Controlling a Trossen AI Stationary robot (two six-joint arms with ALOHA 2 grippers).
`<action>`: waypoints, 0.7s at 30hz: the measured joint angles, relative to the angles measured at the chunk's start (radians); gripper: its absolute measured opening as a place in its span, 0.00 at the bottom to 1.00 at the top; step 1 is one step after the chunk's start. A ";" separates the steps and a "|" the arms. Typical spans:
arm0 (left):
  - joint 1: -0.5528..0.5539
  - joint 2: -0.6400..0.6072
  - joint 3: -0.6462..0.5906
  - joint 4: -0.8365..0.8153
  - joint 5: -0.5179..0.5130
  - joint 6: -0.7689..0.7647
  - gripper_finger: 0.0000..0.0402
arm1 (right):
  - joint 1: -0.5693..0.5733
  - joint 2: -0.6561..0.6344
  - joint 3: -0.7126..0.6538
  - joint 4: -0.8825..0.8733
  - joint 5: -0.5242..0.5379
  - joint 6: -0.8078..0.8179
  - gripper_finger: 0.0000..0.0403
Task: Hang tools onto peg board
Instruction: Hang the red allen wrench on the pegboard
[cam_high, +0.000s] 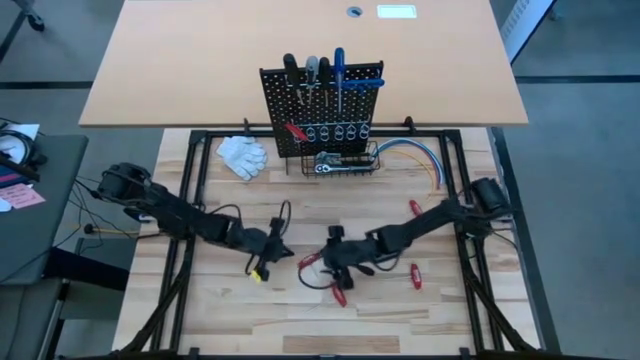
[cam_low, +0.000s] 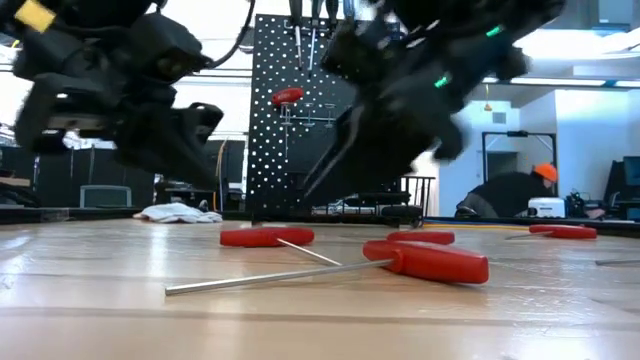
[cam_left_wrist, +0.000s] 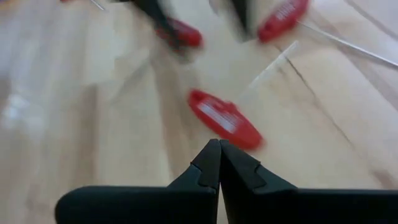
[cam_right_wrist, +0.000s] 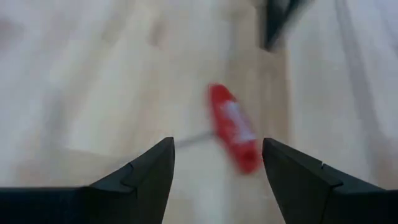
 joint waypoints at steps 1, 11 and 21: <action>-0.017 0.000 0.000 -0.019 -0.018 -0.024 0.00 | -0.013 0.021 0.011 -0.006 0.000 -0.046 0.62; -0.093 0.000 -0.012 -0.071 -0.162 -0.133 0.00 | -0.118 0.211 0.185 -0.082 -0.236 -0.194 0.58; -0.048 -0.001 -0.177 0.287 -0.174 -0.197 0.00 | -0.133 0.285 0.269 -0.155 -0.272 -0.171 0.20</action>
